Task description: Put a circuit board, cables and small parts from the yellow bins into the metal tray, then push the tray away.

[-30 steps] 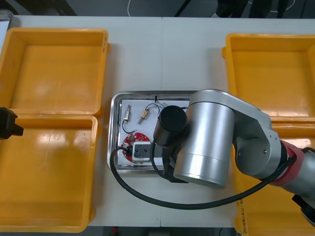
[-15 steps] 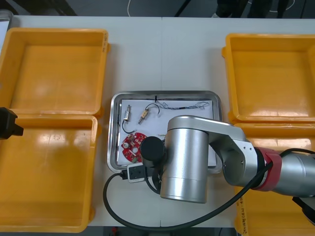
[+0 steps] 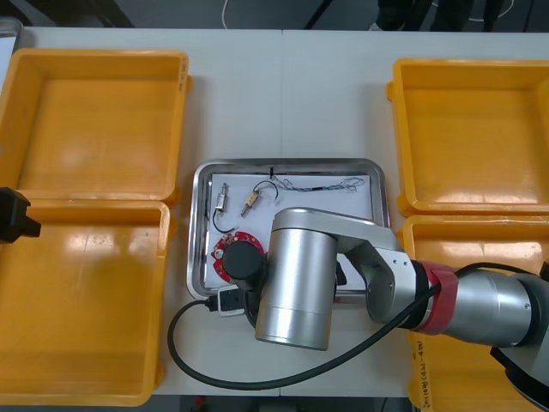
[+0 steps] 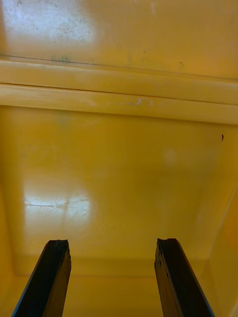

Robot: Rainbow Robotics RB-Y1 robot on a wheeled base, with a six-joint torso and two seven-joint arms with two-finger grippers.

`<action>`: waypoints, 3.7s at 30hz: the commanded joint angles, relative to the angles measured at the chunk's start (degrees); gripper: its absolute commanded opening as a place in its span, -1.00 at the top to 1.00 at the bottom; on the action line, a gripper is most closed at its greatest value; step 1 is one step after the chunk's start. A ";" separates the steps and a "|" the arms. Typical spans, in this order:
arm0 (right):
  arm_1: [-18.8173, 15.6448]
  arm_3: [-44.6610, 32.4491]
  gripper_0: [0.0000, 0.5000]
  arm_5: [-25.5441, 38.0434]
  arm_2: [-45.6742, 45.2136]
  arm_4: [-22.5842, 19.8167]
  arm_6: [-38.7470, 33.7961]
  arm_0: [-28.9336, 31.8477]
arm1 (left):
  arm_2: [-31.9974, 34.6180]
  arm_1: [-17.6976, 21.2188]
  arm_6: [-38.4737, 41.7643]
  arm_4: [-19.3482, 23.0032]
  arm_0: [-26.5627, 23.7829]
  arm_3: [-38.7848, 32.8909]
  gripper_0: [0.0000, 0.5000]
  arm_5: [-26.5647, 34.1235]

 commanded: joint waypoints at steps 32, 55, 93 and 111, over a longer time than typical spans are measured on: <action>2.15 1.56 1.00 -1.52 1.95 3.89 -0.30 -1.79 | 2.02 2.52 -4.64 0.18 0.87 -1.85 -1.00 0.37; 0.04 3.76 1.00 -2.14 1.42 5.74 -1.53 -7.77 | 2.02 2.52 -4.64 0.18 0.87 -1.85 -1.00 0.37; 1.98 16.33 1.00 -7.32 -2.45 0.20 -5.93 -15.24 | 2.02 2.52 -4.64 0.18 0.87 -1.85 -1.00 0.37; 2.85 25.21 1.00 -15.41 -2.36 -3.14 -6.01 -21.92 | 2.02 2.52 -4.64 0.18 0.87 -1.85 -1.00 0.37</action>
